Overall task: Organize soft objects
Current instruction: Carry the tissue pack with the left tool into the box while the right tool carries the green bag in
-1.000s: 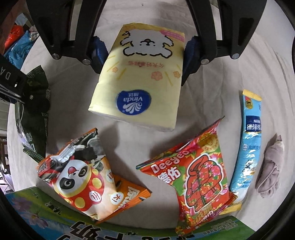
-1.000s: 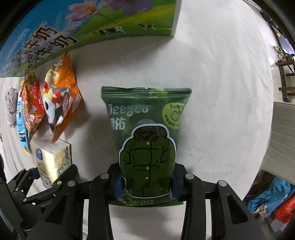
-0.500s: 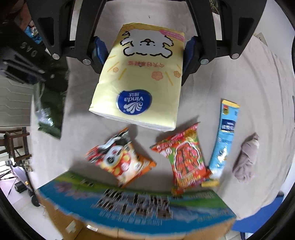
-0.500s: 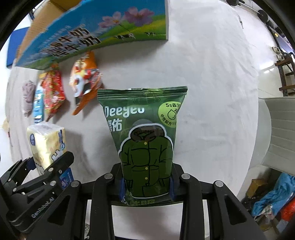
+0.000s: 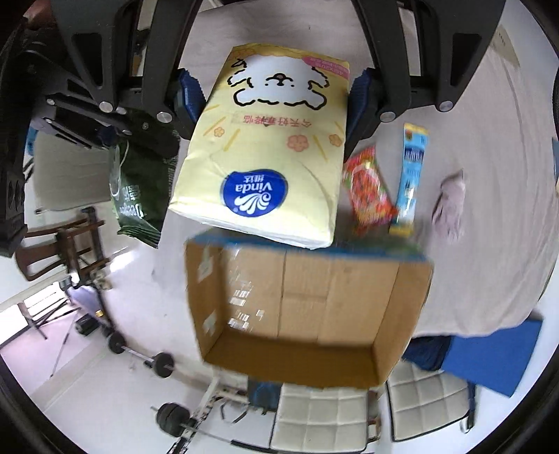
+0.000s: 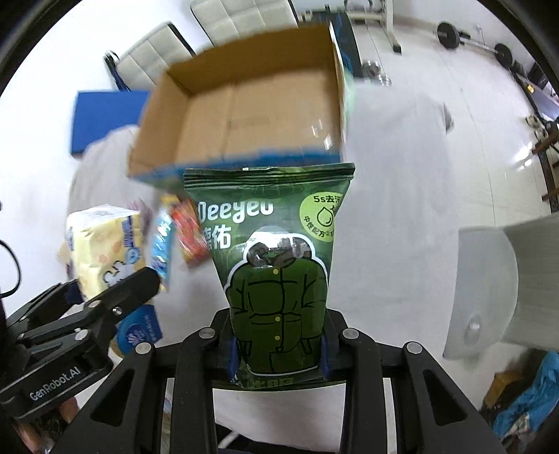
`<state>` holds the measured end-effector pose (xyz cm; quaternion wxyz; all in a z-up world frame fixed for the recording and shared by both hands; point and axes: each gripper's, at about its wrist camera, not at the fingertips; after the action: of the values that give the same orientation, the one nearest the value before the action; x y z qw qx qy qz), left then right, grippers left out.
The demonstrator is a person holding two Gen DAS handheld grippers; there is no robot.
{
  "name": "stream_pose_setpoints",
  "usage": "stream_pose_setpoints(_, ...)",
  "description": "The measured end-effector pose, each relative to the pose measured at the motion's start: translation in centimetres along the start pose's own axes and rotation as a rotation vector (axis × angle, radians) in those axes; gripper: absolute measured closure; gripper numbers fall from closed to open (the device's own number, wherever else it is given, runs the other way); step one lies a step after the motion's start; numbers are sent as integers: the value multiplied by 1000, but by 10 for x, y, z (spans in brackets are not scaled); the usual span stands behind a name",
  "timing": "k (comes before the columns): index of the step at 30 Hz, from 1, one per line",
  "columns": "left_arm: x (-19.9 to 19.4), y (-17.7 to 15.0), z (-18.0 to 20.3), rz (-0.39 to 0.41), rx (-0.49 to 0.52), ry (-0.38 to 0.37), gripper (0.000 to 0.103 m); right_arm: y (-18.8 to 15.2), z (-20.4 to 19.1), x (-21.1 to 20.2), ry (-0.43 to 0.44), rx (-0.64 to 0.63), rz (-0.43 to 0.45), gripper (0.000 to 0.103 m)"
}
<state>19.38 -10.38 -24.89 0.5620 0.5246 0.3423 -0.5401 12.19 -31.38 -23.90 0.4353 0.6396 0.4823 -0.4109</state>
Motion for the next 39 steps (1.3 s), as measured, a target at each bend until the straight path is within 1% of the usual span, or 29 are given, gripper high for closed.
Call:
stream_pose_setpoints(2,0,24,-7,10,8,-13,39,19,-7,-19,-6,-6,38,68)
stream_pose_setpoints(3,-2,32,-7,14,12,-15,39,28,-10,-21,-11,-6,50,68)
stream_pose_setpoints(5,-1,59,-11,16,16,-18,39,45,-16,-22,-31,4,69,68)
stream_pose_setpoints(8,18,107,-28,14,17,-25,39,80,-24,-16,-53,14,78,69)
stream_pose_setpoints(9,16,116,-21,13,16,-26,39,91,-27,-13,-70,12,83,69)
stream_pose_setpoints(10,24,131,-24,5,11,-25,39,104,-30,-6,-79,15,85,68)
stream_pose_setpoints(12,36,159,-29,-15,-4,-50,39,134,-31,15,-89,32,79,68)
stream_pose_setpoints(14,50,180,-33,-33,-15,-56,39,155,-29,32,-91,49,72,68)
stream_pose_setpoints(18,94,219,-42,-96,-25,-80,39,189,-29,78,-99,76,43,68)
stream_pose_setpoints(20,110,229,-44,-119,-30,-86,39,207,-34,103,-106,87,28,68)
stream_pose_setpoints(24,141,244,-46,-170,-36,-101,39,229,-31,137,-132,92,4,68)
stream_pose_setpoints(26,152,246,-46,-191,-44,-111,39,241,-29,155,-147,93,-10,69)
stream_pose_setpoints(30,168,251,-46,-229,-42,-121,39,254,-27,177,-171,88,-22,68)
stream_pose_setpoints(34,168,250,-48,-232,-58,-102,38,262,-28,189,-183,67,-24,68)
stream_pose_setpoints(36,168,248,-47,-236,-61,-81,38,262,-30,192,-180,52,-29,67)
stream_pose_setpoints(39,162,245,-48,-208,-39,-36,38,260,-32,195,-194,48,-36,61)
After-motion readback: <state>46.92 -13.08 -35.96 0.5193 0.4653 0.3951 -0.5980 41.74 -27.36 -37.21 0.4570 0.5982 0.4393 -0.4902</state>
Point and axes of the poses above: each gripper's, at about its wrist camera, not at the fingertips, and x roughly the way its jaws point, z to its right, y to its top, and after that the axes turned 2 degrees about x, right-handed
